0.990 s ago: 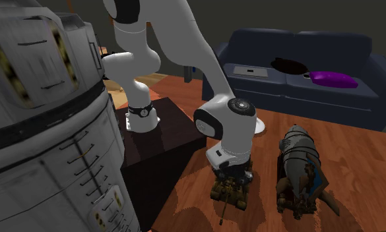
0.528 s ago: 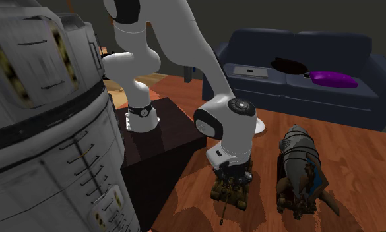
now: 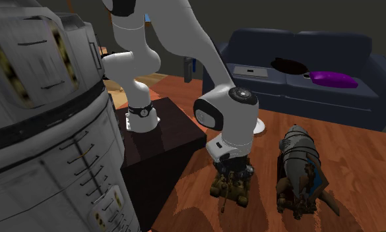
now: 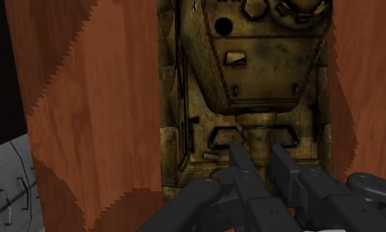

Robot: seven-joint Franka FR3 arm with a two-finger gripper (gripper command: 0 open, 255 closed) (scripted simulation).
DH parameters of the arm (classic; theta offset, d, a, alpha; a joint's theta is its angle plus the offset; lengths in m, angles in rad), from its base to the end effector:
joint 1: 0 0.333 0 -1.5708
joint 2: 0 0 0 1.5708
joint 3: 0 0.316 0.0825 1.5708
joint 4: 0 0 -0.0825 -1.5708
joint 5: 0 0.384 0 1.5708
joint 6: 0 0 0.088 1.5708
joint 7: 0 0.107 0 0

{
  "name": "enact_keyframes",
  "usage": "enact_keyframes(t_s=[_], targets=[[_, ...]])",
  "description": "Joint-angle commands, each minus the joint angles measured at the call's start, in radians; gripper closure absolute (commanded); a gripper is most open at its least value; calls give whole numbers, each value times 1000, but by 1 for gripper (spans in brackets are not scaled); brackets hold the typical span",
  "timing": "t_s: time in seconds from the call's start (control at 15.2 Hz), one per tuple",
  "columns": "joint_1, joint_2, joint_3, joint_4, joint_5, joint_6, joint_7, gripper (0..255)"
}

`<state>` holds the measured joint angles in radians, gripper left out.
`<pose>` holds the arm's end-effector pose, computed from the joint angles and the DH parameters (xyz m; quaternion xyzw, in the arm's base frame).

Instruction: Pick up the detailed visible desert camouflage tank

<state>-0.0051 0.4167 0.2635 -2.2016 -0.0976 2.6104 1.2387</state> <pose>0.5362 0.1463 0.1975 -0.8961 0.4430 0.0153 0.0238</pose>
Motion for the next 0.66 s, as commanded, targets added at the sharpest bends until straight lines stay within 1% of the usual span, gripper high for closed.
enact_keyframes(t_s=[0.0, 0.46, 0.59], targets=[[-4, -24, 7, 0, 9, -21, -3, 255], [-20, -104, 28, 0, 42, -99, -23, 255], [-20, -106, 29, 0, 43, -101, -23, 255]])
